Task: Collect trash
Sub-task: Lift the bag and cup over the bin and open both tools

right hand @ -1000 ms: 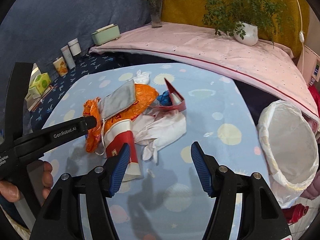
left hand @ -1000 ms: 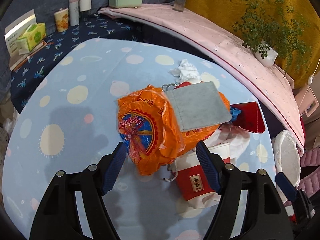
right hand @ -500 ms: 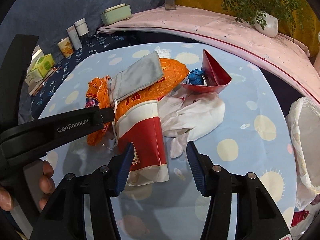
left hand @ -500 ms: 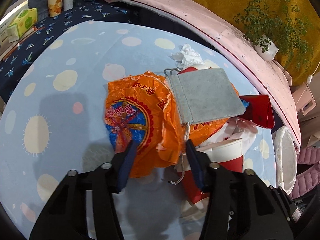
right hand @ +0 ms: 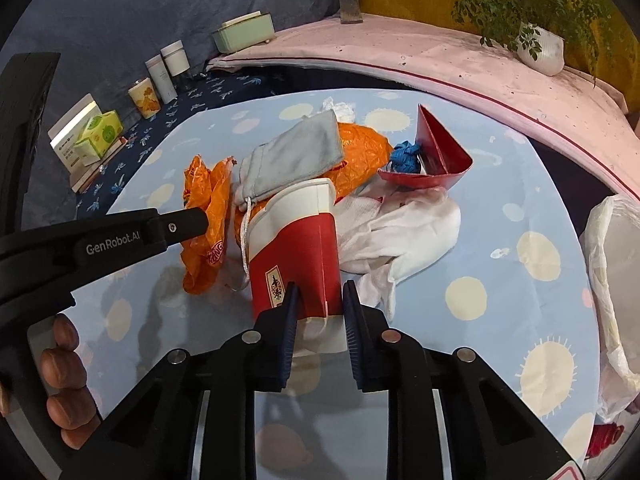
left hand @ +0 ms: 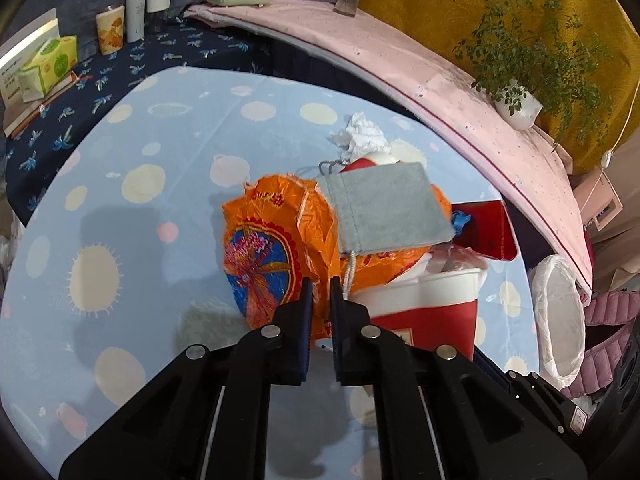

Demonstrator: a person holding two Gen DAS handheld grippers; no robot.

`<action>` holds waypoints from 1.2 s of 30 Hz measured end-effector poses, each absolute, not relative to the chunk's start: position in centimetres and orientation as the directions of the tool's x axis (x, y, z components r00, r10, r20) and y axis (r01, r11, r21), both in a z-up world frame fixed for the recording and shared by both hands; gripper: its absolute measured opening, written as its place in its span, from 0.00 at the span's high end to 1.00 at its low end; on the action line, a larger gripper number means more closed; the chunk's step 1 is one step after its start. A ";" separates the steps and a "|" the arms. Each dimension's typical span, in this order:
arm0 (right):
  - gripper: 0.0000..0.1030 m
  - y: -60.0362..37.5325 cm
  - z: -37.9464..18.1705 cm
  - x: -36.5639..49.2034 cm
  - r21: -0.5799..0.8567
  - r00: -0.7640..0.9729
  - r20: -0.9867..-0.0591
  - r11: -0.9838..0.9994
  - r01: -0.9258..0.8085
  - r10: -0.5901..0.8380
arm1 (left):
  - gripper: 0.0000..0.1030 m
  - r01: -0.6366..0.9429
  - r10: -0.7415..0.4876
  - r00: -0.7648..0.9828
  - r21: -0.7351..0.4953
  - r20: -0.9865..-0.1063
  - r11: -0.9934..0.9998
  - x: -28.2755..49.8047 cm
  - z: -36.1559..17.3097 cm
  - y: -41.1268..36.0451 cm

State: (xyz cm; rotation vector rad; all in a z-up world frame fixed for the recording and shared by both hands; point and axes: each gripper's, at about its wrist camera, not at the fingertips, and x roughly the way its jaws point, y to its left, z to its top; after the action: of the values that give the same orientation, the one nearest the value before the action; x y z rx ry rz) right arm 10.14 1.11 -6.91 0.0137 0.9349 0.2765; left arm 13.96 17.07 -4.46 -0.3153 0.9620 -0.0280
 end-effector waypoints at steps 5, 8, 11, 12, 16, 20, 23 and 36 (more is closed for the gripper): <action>0.81 0.1 -4.3 9.4 0.134 0.614 -0.750 0.965 -0.225 0.247 | 0.95 -0.094 -0.155 0.615 -0.266 -0.773 0.959 13.3 -1.7 16.1; 0.81 -1.1 -2.2 8.9 0.136 0.655 -0.716 0.968 -0.209 0.242 | 0.95 -0.067 -0.162 0.639 -0.265 -0.752 0.962 13.0 0.3 15.2; 0.81 -2.7 -0.4 8.7 0.144 0.689 -0.685 0.972 -0.188 0.235 | 0.95 -0.031 -0.177 0.661 -0.263 -0.729 0.964 12.8 2.3 13.7; 0.81 -3.4 0.3 8.6 0.145 0.702 -0.674 0.973 -0.178 0.229 | 0.95 -0.019 -0.183 0.668 -0.262 -0.722 0.965 12.7 2.8 13.2; 0.81 -6.0 2.6 8.3 0.135 0.751 -0.632 0.981 -0.139 0.193 | 0.95 0.053 -0.218 0.690 -0.253 -0.690 0.966 12.7 5.3 10.2; 0.81 -9.4 4.9 7.8 0.131 0.796 -0.589 0.988 -0.080 0.142 | 0.95 0.132 -0.265 0.703 -0.245 -0.660 0.961 12.5 7.5 6.5; 0.81 -12.1 6.0 7.4 0.133 0.817 -0.567 0.991 -0.029 0.100 | 0.95 0.185 -0.296 0.706 -0.236 -0.644 0.954 12.5 8.8 3.7; 0.81 -24.3 6.3 4.4 0.153 0.831 -0.548 0.966 0.209 -0.093 | 0.95 0.400 -0.436 0.640 -0.211 -0.632 0.892 12.1 10.3 -8.5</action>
State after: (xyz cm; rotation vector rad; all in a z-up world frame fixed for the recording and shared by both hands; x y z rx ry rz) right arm 4.42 -24.26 6.33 0.2107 0.5678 -0.1617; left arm 12.06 -8.49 10.26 -0.0532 0.7346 -0.4769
